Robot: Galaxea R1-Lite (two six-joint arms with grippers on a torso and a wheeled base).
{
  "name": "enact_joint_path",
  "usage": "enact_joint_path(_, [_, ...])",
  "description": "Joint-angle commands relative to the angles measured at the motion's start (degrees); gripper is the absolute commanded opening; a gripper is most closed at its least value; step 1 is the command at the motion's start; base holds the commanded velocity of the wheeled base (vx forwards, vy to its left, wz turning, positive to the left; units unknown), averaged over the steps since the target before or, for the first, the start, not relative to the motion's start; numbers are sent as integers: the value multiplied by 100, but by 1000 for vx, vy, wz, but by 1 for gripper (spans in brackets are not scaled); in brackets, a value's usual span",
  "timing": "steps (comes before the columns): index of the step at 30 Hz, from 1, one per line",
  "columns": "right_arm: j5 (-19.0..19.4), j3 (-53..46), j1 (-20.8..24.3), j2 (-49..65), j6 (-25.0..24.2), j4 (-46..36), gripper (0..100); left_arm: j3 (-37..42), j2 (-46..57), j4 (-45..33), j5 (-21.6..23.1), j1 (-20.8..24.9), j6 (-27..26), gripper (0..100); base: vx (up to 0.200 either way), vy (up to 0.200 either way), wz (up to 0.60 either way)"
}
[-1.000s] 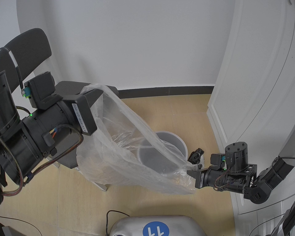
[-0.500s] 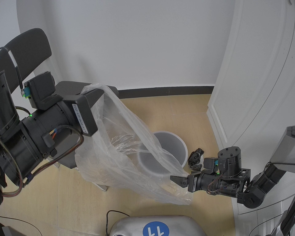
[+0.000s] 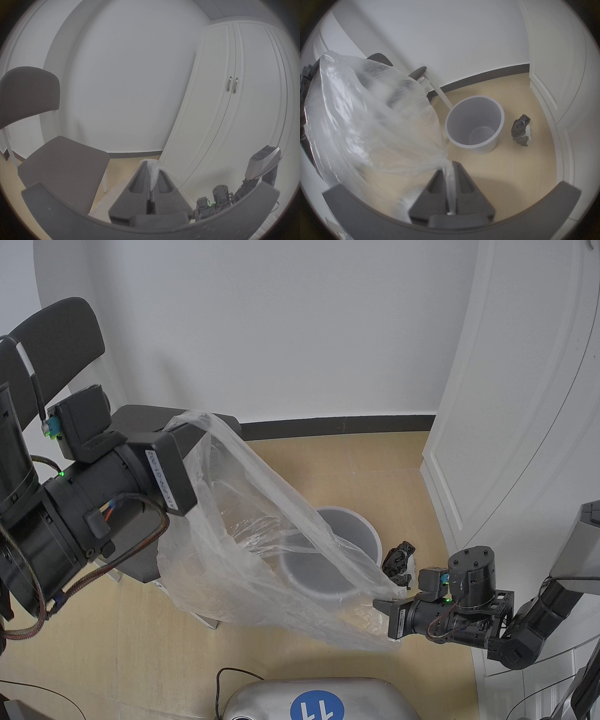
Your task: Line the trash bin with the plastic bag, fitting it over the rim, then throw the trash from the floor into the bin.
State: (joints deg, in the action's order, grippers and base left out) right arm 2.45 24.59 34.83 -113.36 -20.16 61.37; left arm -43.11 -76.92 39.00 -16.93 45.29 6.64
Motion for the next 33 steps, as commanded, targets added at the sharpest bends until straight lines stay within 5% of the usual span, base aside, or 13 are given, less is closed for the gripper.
enact_joint_path(1, [10, -24, -292, 605, 259, -424, 0, -5, -16, 3, -3, -20, 12, 0, 0, 0, 0])
enact_joint_path(16, [-25, 644, -1365, 2143, 285, -1505, 0, 505, -833, -112, 6, 156, -172, 0, 0, 0, 0])
enact_joint_path(33, [-676, 538, -1453, 2819, 1041, -1566, 0, 470, -1730, -50, -47, -723, -603, 0, 0, 0, 0])
